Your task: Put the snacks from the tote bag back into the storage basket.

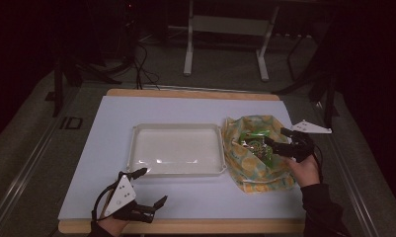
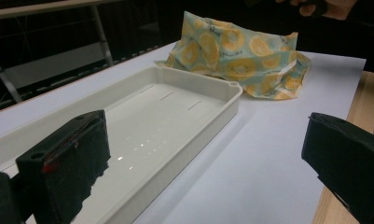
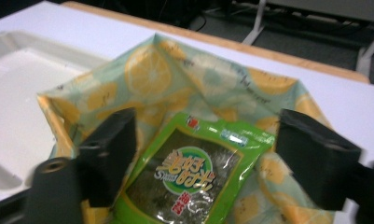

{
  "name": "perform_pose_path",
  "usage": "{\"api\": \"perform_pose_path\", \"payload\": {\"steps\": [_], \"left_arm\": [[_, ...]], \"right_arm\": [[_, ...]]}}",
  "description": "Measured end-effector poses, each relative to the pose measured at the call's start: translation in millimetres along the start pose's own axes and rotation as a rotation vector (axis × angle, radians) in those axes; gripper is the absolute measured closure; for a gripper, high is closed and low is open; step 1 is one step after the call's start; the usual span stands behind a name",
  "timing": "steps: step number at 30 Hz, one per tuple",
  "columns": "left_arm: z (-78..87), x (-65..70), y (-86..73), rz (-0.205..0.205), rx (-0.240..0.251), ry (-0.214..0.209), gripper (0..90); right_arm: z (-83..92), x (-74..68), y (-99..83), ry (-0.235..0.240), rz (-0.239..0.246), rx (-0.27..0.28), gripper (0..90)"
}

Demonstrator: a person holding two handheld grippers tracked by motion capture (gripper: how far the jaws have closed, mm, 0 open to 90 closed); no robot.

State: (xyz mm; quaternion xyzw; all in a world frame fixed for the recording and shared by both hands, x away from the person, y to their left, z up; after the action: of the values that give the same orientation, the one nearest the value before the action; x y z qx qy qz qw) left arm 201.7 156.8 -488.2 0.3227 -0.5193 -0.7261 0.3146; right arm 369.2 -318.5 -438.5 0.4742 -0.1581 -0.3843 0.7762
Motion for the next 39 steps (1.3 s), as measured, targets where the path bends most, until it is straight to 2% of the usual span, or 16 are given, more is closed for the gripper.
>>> {"api": "perform_pose_path", "payload": {"steps": [4,7,10,12,13,16,20,21,23,25,30,39], "left_arm": [[-0.7,0.5,-0.1,-0.005,-0.002,-0.001,1.5],[-0.8,0.6,-0.2,-0.005,-0.003,0.0,1.5],[-1.3,1.2,-0.5,-0.011,-0.009,-0.003,1.5],[-1.4,1.7,-0.5,-0.015,-0.009,-0.004,1.5],[-1.3,1.9,-0.4,-0.018,-0.009,-0.004,1.5],[-1.5,2.1,-0.5,-0.018,-0.01,-0.005,1.5],[-2.0,2.5,-0.8,-0.02,-0.013,-0.007,1.5],[-2.1,2.7,-0.8,-0.023,-0.014,-0.007,1.5],[-2.2,2.9,-0.8,-0.024,-0.014,-0.008,1.5],[-2.1,2.9,-0.9,-0.025,-0.015,-0.007,1.5],[-2.5,2.9,-1.0,-0.028,-0.017,-0.006,1.5],[-2.4,2.9,-0.9,-0.028,-0.012,-0.005,1.5]], "right_arm": [[-5.9,2.8,-3.7,0.005,-0.009,-0.037,25.7],[-9.5,3.3,-5.8,-0.005,0.008,-0.065,31.8],[-16.2,8.0,-8.8,0.027,-0.055,-0.136,35.8],[-18.0,9.9,-10.8,0.01,-0.057,-0.15,38.6],[-18.9,11.3,-11.8,0.007,-0.074,-0.159,38.3],[-19.5,15.7,-14.5,0.002,-0.102,-0.161,40.6],[-21.3,21.6,-16.8,0.021,-0.158,-0.195,38.8],[-21.9,23.1,-17.2,0.023,-0.177,-0.205,40.2],[-22.5,24.5,-17.8,0.024,-0.184,-0.214,42.2],[-24.9,28.2,-20.2,0.029,-0.208,-0.236,48.9],[-29.4,34.9,-23.7,0.051,-0.259,-0.255,56.4],[-37.4,44.0,-28.1,0.046,-0.329,-0.291,58.4]]}}
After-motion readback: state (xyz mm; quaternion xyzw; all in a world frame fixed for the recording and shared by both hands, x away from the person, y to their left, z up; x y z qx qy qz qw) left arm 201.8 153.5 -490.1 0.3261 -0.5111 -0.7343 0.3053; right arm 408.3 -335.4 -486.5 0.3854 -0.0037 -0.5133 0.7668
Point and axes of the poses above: each handheld gripper's, and its own axes: z roughly backward along the jaws, y roughly out of its top, x roughly to its right, the point moved 1 cm from there along -z, roughly forward along the jaws, and after that the axes turned 11 degrees about y, right-handed, at the moved point
